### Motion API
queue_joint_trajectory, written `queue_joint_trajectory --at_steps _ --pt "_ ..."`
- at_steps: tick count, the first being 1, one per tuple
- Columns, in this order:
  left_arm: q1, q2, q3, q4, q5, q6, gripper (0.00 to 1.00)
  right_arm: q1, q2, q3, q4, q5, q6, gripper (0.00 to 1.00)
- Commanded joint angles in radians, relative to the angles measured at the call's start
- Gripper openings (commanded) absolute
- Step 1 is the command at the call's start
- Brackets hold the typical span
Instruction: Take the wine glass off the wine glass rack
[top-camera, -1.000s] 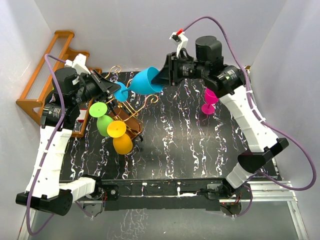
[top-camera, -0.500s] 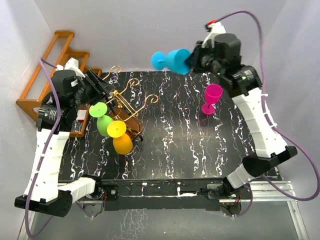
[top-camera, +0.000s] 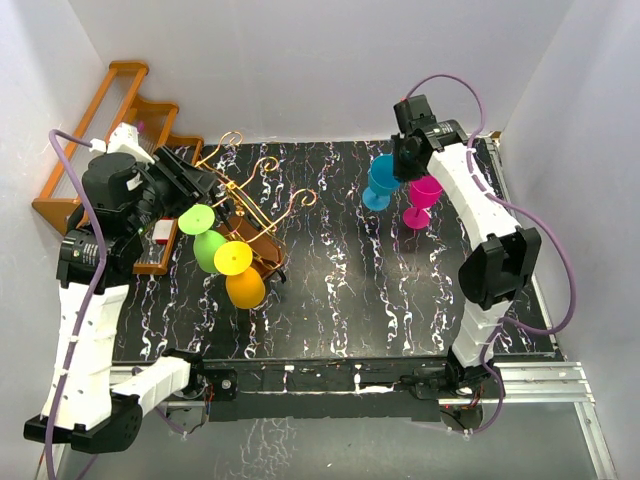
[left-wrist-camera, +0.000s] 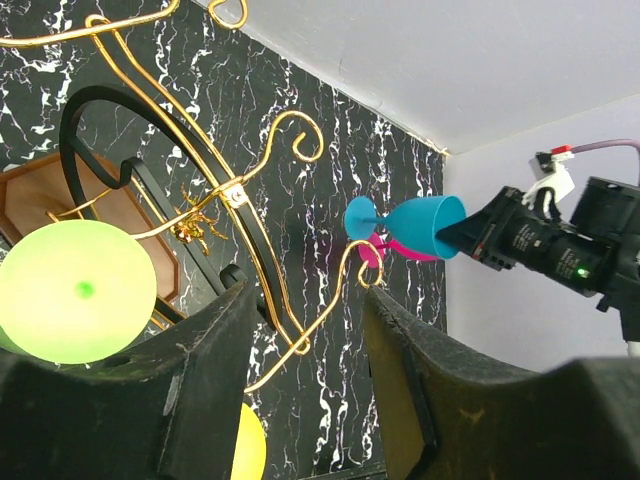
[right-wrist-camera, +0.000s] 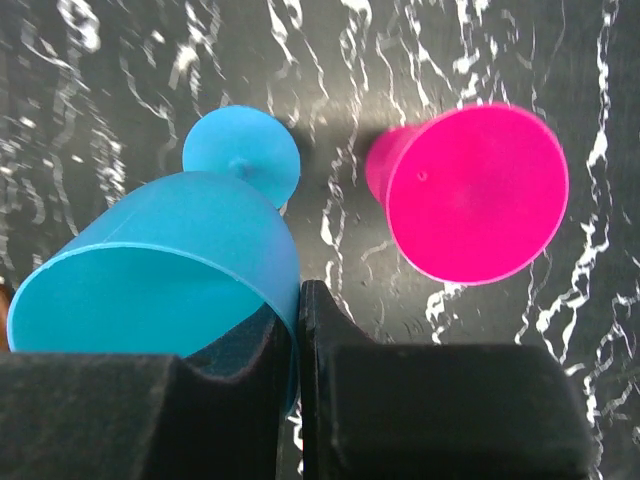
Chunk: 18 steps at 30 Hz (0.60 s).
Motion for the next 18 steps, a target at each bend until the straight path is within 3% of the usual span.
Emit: queue_joint_trajectory --at_steps 1,18 --pt "-0.001 -0.026 -0.018 -0.012 -0.013 0.01 0.45 0.002 -0.02 -0.003 -0.019 0.08 -0.003 0.08" --pt "0.001 -0.042 -0.033 -0.013 -0.002 0.01 0.44 0.002 0.065 -0.096 0.066 0.033 0.003 0.14"
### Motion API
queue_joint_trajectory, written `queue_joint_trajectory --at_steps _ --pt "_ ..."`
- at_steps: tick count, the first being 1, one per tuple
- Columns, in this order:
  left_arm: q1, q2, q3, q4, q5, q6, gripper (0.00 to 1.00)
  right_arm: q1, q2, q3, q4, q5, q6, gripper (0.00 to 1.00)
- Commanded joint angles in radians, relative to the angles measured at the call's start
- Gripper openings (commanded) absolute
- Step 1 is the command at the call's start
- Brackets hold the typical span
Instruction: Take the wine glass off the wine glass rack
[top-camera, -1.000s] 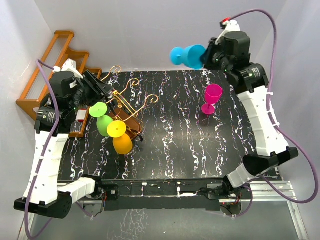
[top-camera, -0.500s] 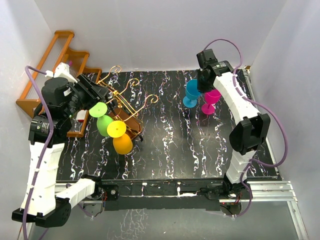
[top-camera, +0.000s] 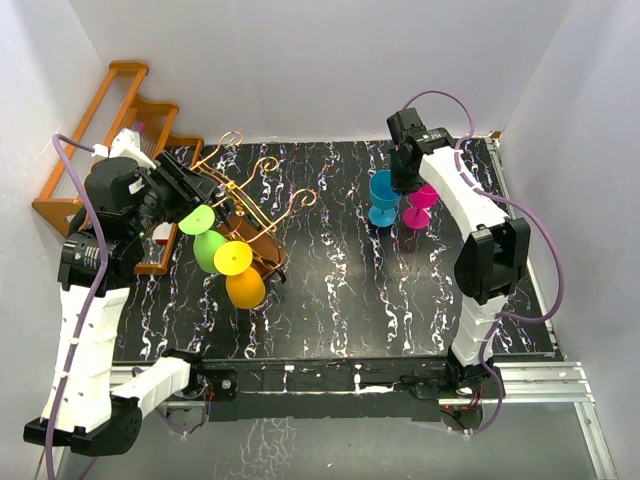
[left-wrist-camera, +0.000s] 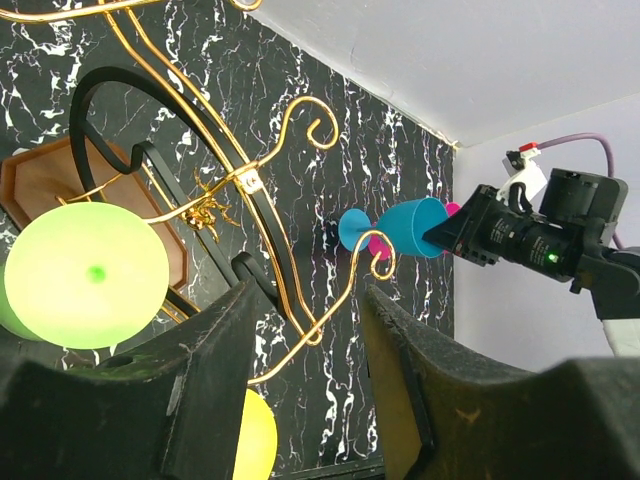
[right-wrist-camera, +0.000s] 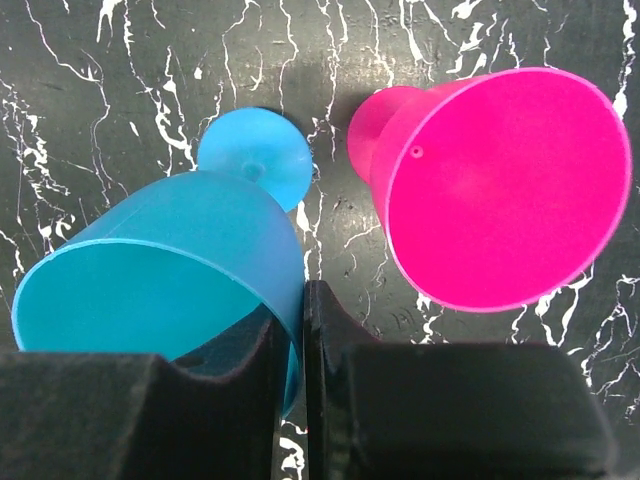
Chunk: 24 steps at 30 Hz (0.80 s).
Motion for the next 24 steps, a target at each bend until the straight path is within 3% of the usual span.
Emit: queue_joint_trajectory --at_steps 1,7,14,19,22,24 --pt "-0.001 -0.024 -0.004 0.0 0.003 0.01 0.44 0.001 0.013 -0.002 0.079 -0.008 0.003 0.15" --pt "-0.001 -0.03 -0.008 -0.003 0.001 0.01 0.44 0.0 0.005 0.033 0.075 -0.023 0.009 0.29" --pt "-0.001 -0.033 -0.03 0.002 -0.01 0.01 0.44 0.005 -0.096 0.173 0.016 -0.172 -0.017 0.57" --pt "-0.001 -0.039 -0.055 0.018 -0.029 0.015 0.44 0.063 -0.284 0.182 0.045 -0.456 0.06 0.56" --pt "-0.001 -0.038 -0.07 0.032 -0.025 0.015 0.43 0.144 -0.41 0.012 0.184 -0.712 0.229 0.52" --pt "-0.001 -0.035 -0.076 0.038 -0.023 0.016 0.43 0.261 -0.476 -0.114 0.312 -0.794 0.347 0.5"
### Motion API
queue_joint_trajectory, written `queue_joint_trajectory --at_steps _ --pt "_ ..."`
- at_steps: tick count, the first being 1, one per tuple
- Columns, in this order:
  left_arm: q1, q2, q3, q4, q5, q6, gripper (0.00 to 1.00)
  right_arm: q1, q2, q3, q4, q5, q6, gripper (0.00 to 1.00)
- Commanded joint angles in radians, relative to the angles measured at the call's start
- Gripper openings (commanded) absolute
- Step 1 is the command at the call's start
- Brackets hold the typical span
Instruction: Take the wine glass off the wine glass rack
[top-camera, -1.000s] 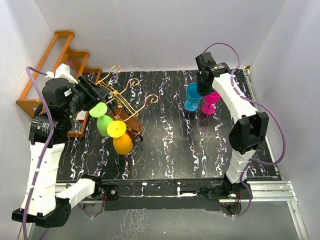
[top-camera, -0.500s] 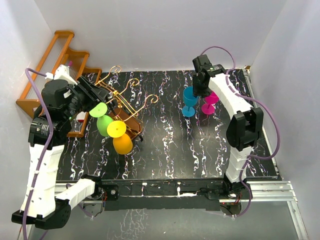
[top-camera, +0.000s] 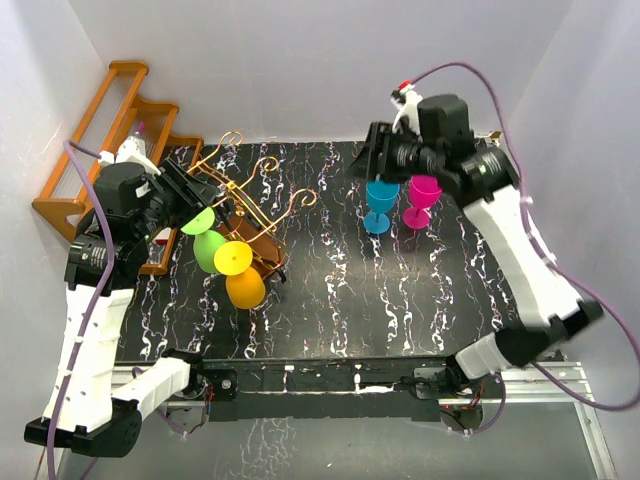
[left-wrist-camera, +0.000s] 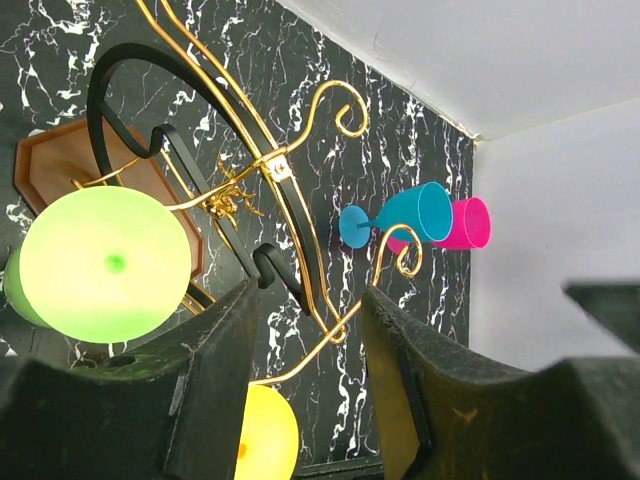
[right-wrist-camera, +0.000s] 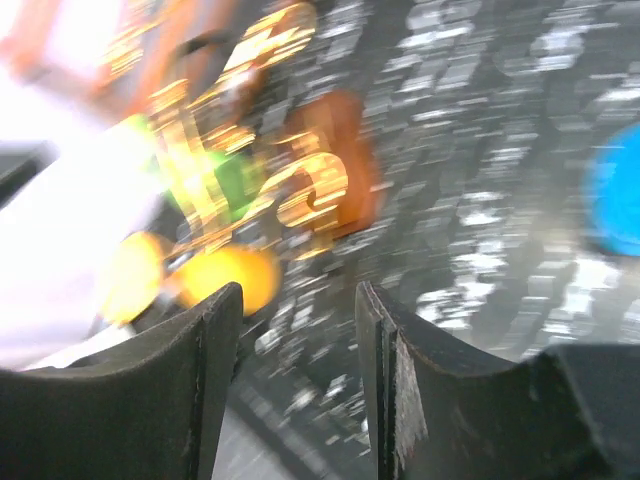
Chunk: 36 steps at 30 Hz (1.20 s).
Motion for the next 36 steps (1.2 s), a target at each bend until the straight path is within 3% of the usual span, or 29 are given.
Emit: queue_joint_trajectory --at_steps 1,4,7,20,36 --pt "-0.001 -0.013 -0.013 0.034 -0.011 0.016 0.43 0.221 -0.159 -0.214 0.263 -0.337 0.275 0.5" --pt "-0.001 -0.008 -0.012 0.04 -0.012 0.02 0.43 0.369 -0.176 -0.298 0.334 -0.327 0.351 0.51" --pt "0.0 -0.009 -0.007 0.045 -0.014 0.021 0.43 0.42 -0.168 -0.336 0.359 -0.308 0.382 0.51" --pt "-0.001 -0.036 0.005 0.028 -0.02 0.007 0.43 0.451 0.009 -0.353 0.592 -0.365 0.514 0.53" --pt "0.0 -0.056 -0.004 0.008 -0.02 0.004 0.42 0.518 0.123 -0.303 0.596 -0.357 0.504 0.48"
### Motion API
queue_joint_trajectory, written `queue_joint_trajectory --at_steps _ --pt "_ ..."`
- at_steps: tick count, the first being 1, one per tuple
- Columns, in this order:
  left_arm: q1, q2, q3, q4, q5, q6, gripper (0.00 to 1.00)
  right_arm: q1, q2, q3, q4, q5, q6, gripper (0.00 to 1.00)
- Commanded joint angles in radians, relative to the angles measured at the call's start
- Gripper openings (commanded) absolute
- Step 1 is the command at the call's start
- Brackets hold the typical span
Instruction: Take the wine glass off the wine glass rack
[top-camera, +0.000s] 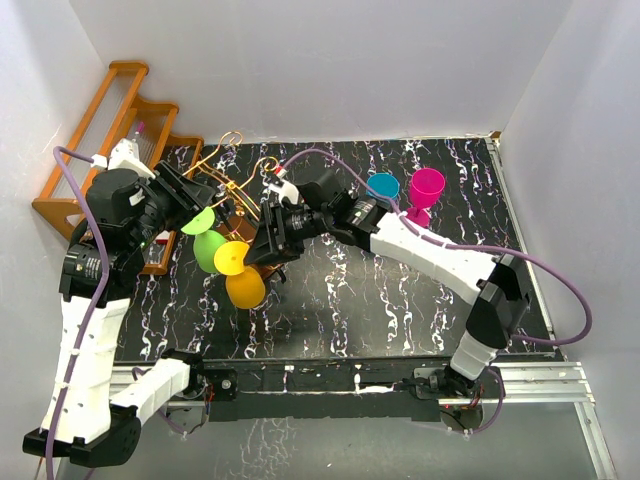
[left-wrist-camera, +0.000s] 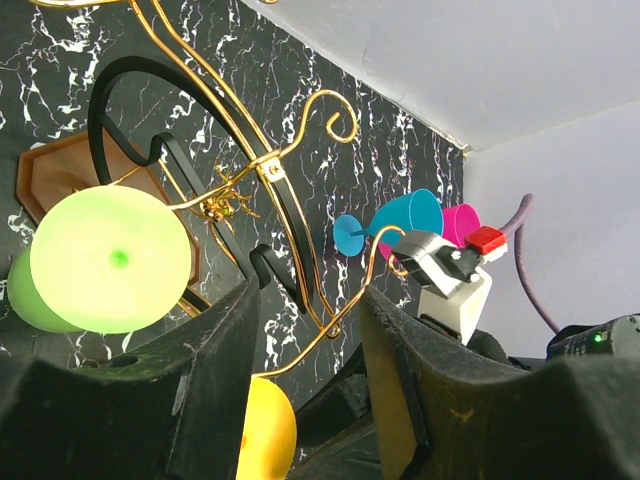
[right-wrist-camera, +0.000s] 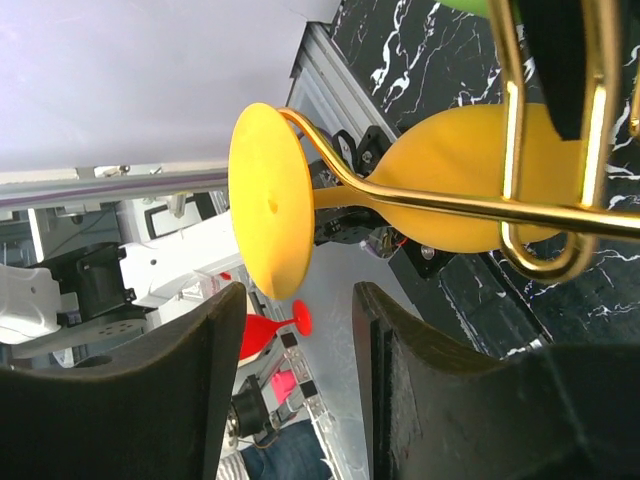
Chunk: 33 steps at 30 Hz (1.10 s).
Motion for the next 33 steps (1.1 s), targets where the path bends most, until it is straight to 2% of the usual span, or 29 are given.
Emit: queue_joint_trajectory --at_steps 1,10,23,33 --pt "-0.001 -0.018 0.012 -0.008 -0.009 0.002 0.42 0.02 0.022 0.066 0.07 0.001 0.006 0.48" --pt "-0.001 -0.022 0.012 -0.017 -0.014 0.007 0.42 0.038 0.064 0.103 0.076 0.033 0.001 0.4" --pt "0.0 -0.03 -0.01 -0.009 -0.013 -0.002 0.42 0.04 0.019 0.074 0.12 0.08 0.013 0.08" --pt "0.0 -0.033 -0.012 -0.002 -0.01 -0.016 0.42 0.035 -0.047 0.033 0.244 0.144 0.125 0.08"
